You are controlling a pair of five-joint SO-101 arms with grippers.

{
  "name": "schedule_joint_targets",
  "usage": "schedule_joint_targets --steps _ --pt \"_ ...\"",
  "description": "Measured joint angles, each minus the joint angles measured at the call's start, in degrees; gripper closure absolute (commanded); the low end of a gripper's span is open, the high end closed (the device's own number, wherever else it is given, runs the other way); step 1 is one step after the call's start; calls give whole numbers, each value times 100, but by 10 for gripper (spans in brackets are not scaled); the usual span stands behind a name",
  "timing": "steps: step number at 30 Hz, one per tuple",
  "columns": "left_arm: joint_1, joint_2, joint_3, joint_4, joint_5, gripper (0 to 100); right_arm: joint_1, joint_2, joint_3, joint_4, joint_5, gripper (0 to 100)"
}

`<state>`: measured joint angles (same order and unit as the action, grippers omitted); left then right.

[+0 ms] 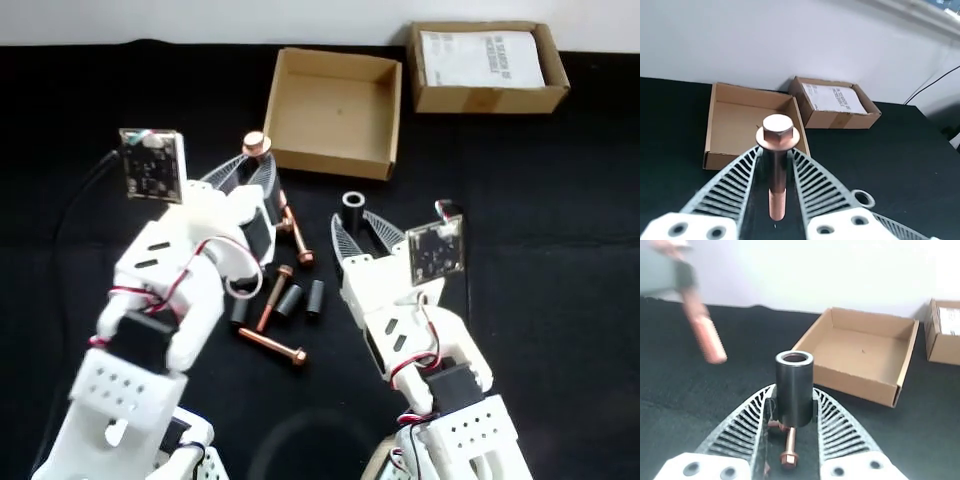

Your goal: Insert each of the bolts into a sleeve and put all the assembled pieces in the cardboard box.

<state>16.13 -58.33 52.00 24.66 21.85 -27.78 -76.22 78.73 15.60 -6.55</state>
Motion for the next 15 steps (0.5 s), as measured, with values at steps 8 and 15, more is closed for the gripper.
schedule_joint_targets --steps 8,15 --pt "202 905 220 -1284 0 991 -396 -9 949 -1266 9 991" --pt "668 1231 -220 -1319 -158 991 -536 -9 1451 -1653 9 991"
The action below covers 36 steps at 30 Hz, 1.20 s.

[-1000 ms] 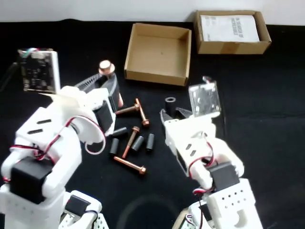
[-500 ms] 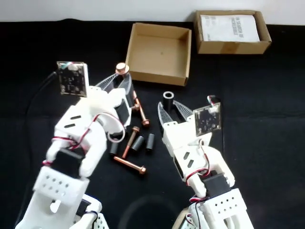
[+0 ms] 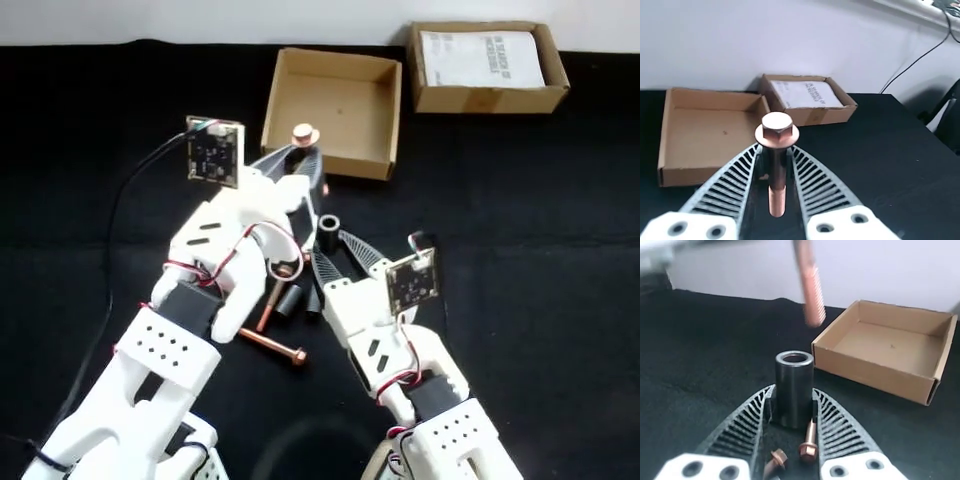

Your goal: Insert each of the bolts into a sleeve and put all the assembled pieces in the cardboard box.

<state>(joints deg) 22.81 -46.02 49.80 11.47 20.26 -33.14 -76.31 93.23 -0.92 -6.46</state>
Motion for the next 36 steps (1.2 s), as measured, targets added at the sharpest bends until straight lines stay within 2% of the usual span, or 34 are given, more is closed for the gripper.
schedule_joint_targets --steps 7,14,21,28,36 --pt "229 -88 -132 35 -642 991 -9 0 70 -35 0 991" --pt "571 -624 -132 1231 -686 991 44 0 202 -35 0 991" --pt "800 -1354 -132 1837 -686 991 220 0 237 -35 0 991" --pt "800 -1433 -105 1881 -686 991 229 0 237 -35 0 991" --pt "800 -1442 114 1292 -686 991 229 0 237 -35 0 991"
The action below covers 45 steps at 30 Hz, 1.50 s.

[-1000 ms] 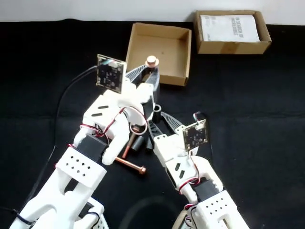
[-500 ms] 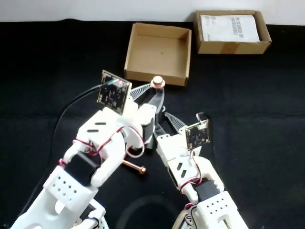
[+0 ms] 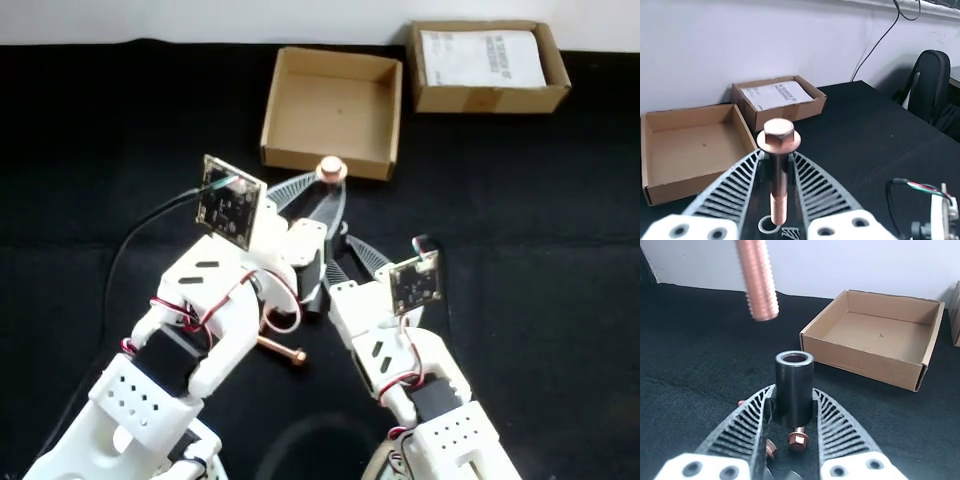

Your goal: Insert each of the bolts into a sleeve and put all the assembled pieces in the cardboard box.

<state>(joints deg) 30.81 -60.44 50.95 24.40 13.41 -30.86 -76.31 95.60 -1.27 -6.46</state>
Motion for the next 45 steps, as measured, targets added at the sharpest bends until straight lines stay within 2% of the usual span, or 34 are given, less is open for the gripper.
schedule_joint_targets --steps 11,17,24,38,45 --pt "-237 9 510 -62 0 991 0 0 0 0 0 991" --pt "-255 9 659 -756 0 991 0 0 0 0 0 991" --pt "-255 343 659 -1169 -387 991 -79 0 0 0 0 991" --pt "-237 378 659 -1169 -387 991 -88 0 0 0 9 991" --pt "-193 378 659 -782 79 991 -88 0 0 0 9 991"
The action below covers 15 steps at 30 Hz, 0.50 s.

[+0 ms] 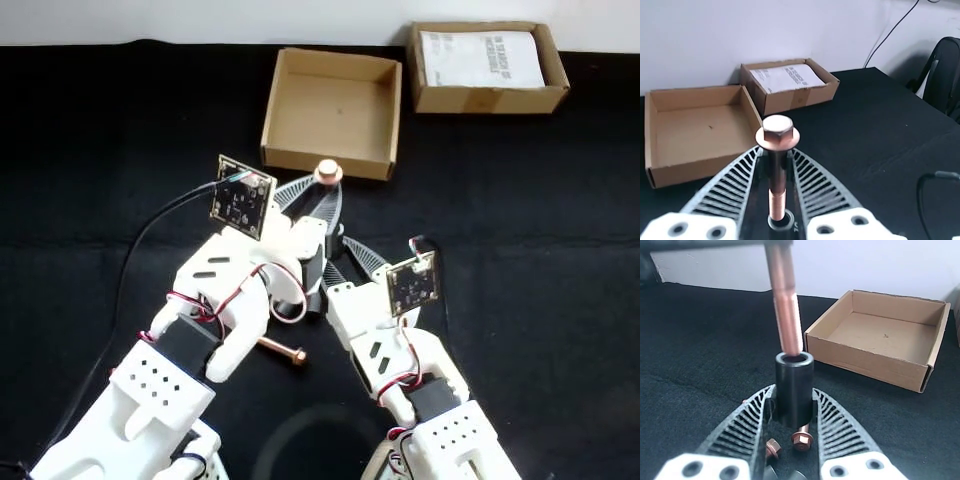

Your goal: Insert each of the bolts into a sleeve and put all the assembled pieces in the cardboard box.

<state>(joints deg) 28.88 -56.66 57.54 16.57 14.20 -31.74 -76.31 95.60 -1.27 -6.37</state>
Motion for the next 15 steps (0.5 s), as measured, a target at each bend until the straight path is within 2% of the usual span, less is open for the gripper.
schedule_joint_targets --steps 15 --pt "62 -18 659 0 70 991 79 9 -18 9 18 991"
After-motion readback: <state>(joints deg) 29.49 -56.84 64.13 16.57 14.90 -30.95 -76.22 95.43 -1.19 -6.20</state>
